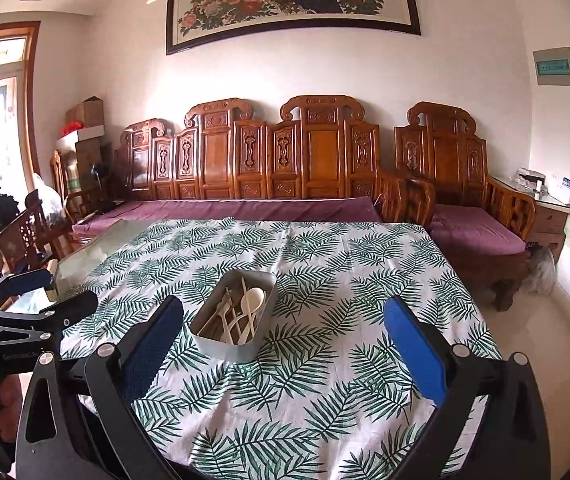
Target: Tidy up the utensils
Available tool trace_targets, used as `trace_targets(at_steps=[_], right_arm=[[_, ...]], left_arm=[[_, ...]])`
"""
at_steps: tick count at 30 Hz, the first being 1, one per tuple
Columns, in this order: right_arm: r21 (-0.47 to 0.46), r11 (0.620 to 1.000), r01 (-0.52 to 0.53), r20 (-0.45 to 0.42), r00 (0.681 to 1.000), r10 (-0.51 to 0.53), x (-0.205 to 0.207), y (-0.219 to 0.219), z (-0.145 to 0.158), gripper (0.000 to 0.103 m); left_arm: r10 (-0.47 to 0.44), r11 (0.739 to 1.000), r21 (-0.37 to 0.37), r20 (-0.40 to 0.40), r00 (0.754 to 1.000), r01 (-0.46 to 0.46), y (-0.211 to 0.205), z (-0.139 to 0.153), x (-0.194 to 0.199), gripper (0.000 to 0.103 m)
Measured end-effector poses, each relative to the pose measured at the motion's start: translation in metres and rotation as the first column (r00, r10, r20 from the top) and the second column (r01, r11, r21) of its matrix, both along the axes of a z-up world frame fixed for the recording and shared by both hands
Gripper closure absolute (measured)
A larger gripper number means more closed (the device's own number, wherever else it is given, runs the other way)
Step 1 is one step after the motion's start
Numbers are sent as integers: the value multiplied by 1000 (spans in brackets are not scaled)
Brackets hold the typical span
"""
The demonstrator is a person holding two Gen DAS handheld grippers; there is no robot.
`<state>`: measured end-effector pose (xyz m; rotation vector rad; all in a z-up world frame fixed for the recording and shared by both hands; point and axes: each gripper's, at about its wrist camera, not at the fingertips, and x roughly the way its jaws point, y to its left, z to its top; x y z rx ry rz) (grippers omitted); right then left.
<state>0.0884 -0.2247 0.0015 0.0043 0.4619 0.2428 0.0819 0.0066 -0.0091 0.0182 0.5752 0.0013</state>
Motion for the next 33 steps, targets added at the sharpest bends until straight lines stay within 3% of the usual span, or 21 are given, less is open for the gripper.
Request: trace_targets(at_steps=[33], right_arm=[[6, 1000, 4, -1, 1000, -4, -1, 1, -1, 2]], left_arm=[[12, 1000, -13, 21, 1000, -12, 0, 3, -4, 7]])
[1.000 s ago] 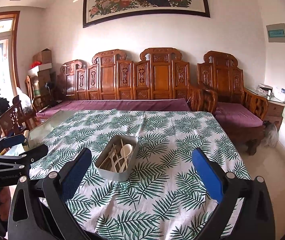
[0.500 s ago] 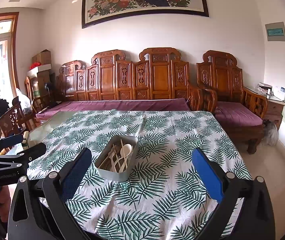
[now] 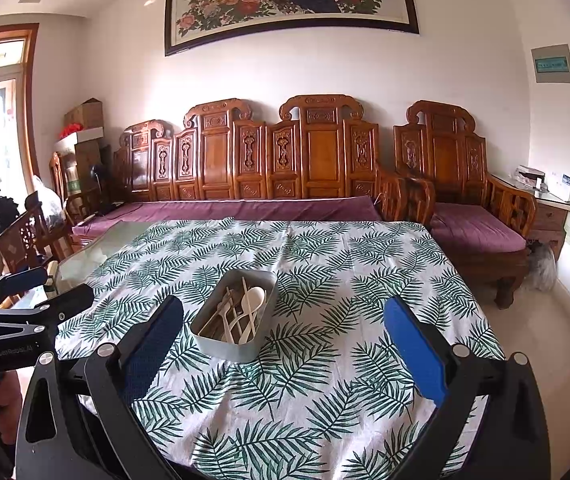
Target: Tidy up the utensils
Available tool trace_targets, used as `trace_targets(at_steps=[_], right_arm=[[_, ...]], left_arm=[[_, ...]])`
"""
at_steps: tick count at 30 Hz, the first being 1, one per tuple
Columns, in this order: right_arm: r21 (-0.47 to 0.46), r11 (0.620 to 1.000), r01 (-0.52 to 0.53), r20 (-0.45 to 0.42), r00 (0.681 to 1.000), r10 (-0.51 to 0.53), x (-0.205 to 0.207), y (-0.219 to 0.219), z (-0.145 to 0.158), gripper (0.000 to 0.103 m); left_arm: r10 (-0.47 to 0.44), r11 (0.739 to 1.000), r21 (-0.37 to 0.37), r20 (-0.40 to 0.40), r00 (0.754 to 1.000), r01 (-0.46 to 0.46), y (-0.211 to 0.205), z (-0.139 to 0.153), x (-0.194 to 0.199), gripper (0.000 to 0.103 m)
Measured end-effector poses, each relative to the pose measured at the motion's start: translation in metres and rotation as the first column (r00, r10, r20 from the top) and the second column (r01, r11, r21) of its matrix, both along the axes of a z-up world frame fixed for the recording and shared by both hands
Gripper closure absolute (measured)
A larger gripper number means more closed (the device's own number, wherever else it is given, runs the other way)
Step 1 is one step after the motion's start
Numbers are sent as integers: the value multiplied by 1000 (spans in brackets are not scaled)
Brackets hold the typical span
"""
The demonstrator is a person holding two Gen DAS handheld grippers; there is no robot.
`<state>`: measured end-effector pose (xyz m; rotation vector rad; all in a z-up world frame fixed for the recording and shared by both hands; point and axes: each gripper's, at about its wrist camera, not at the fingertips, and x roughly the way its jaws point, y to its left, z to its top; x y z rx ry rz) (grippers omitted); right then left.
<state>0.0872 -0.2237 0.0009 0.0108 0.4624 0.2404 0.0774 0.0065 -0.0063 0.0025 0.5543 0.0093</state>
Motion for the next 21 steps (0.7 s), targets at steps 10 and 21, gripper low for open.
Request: trace_targets(at_steps=[10, 21], right_arm=[[0, 1000, -1, 0, 1000, 1, -1, 1, 0, 2], [2, 1000, 0, -2, 1000, 1, -1, 1, -1, 2]], left_arm=[[-3, 1000, -7, 0, 1000, 3, -1, 0, -1, 7], [-3, 1000, -3, 2, 1000, 3, -3, 0, -1, 7]])
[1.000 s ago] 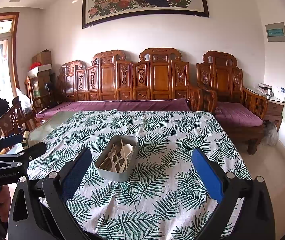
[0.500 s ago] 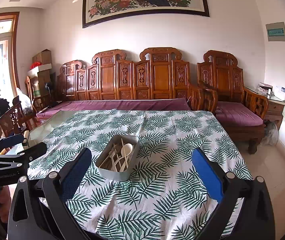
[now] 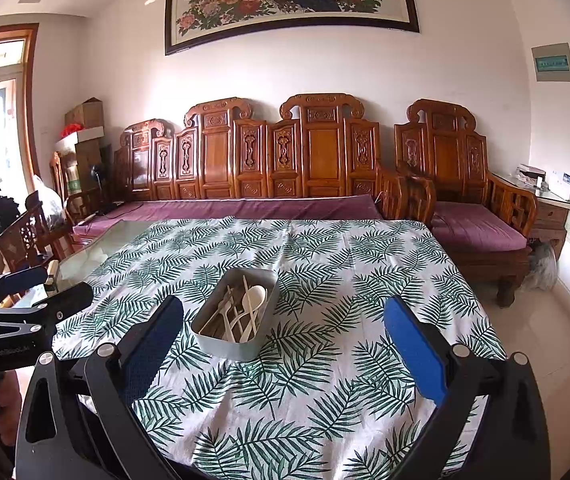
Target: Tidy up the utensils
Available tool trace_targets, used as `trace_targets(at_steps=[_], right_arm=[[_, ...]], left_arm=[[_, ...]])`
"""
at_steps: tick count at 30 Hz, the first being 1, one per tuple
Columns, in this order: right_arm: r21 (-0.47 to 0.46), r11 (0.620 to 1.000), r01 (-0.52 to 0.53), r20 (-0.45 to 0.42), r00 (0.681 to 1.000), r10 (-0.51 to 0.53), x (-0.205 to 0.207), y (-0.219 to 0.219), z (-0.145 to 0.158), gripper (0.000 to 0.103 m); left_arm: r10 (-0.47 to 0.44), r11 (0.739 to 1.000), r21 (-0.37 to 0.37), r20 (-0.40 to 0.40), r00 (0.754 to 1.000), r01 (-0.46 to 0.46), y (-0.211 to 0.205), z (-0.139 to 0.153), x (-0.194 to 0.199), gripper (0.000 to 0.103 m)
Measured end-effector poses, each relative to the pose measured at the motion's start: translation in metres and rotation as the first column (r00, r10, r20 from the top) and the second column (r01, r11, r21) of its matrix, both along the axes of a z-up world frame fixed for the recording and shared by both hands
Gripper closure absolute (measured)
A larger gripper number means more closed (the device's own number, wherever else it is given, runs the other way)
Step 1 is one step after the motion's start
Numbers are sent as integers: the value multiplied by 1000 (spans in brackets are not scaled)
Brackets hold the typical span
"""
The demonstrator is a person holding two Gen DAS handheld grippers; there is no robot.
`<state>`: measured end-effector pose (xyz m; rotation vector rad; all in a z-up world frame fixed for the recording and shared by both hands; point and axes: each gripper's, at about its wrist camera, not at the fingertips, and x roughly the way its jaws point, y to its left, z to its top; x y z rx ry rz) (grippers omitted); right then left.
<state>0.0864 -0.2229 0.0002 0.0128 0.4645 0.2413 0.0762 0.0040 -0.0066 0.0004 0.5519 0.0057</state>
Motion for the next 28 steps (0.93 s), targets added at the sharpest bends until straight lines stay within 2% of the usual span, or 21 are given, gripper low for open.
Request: trace_targets(at_steps=[28], right_arm=[[4, 1000, -3, -1, 1000, 3, 0, 0, 0, 2]], left_arm=[[-7, 1000, -3, 3, 1000, 7, 2, 3, 0, 7]])
